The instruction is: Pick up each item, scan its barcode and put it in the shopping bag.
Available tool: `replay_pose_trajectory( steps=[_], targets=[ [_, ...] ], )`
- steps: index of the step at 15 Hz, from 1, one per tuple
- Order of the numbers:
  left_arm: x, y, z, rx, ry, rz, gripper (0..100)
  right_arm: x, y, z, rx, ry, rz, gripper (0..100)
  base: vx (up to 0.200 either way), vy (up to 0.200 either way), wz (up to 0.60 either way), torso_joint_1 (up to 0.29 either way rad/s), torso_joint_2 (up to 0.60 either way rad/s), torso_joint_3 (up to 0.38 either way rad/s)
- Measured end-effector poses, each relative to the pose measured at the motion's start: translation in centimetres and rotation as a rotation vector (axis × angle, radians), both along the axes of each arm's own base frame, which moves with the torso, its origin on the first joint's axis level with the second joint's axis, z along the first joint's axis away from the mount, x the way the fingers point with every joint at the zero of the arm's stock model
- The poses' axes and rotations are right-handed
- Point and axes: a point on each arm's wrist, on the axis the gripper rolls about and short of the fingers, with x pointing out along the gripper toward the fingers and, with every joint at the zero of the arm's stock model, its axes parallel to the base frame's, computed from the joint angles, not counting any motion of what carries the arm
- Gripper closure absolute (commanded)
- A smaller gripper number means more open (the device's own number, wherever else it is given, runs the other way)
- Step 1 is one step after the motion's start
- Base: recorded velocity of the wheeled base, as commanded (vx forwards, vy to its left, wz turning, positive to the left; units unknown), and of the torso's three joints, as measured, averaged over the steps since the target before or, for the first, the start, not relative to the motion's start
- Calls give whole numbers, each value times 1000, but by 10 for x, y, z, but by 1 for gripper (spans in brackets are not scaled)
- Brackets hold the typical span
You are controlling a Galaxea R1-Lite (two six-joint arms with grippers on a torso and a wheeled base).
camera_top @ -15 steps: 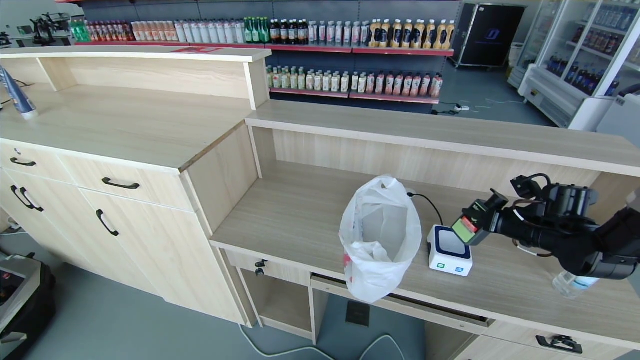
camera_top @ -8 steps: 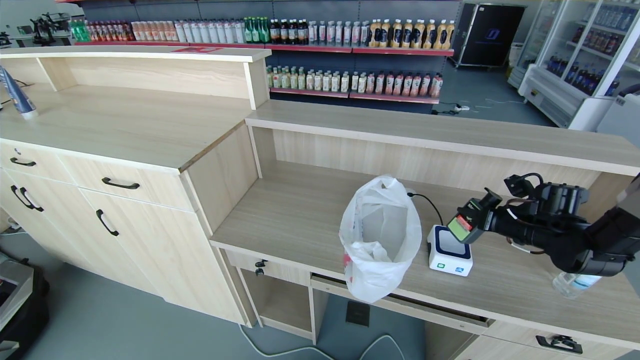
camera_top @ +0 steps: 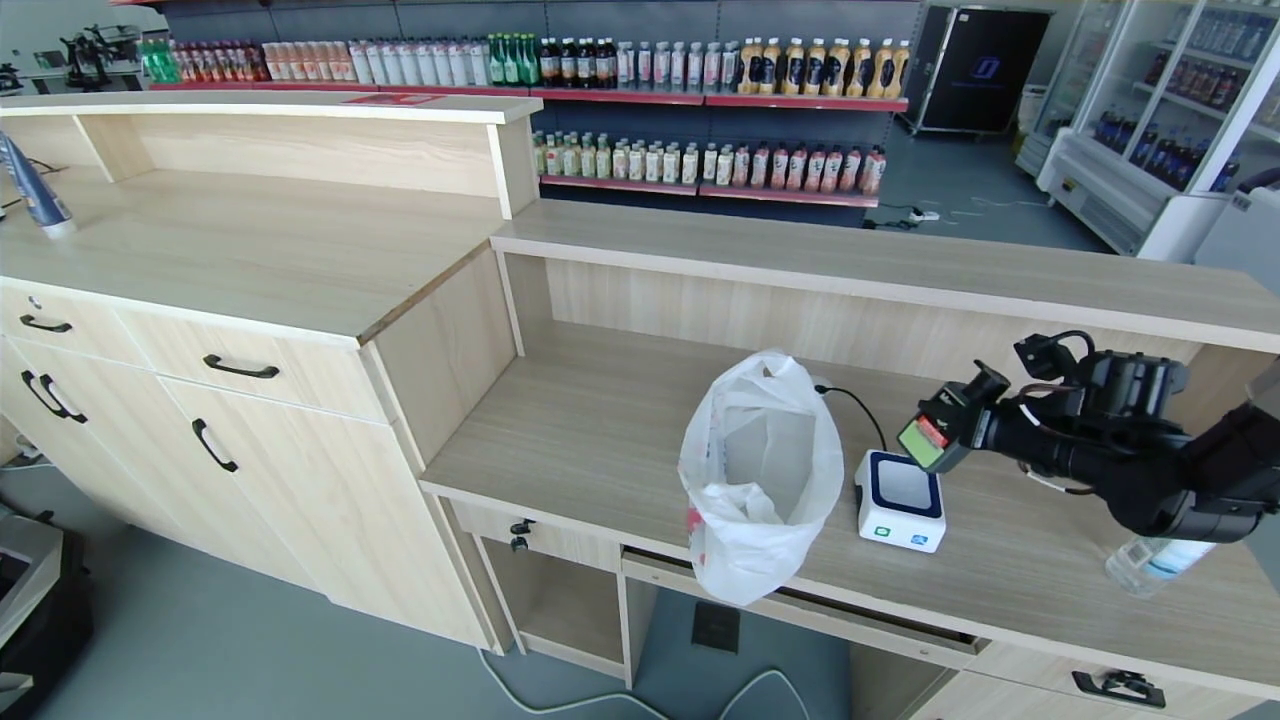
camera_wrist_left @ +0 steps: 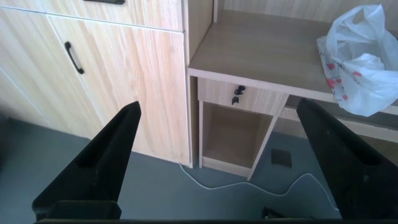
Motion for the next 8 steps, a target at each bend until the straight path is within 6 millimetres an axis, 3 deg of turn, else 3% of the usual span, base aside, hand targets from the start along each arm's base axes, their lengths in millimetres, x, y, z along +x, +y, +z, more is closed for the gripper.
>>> replay_pose_trajectory(
  steps=[2, 4, 6, 8],
  targets=[
    [0, 0, 0, 0, 0, 0, 0, -21, 1, 12, -188, -68, -41, 100, 0, 0, 0, 0, 0, 0],
    [0, 0, 0, 0, 0, 0, 0, -51, -7, 19, -507, -144, -135, 100, 0, 0, 0, 0, 0, 0],
    [0, 0, 0, 0, 0, 0, 0, -74, -12, 40, -619, -234, -225, 100, 0, 0, 0, 0, 0, 0],
    [0, 0, 0, 0, 0, 0, 0, -84, -10, 52, -659, -273, -228, 100, 0, 0, 600, 0, 2, 2]
  ],
)
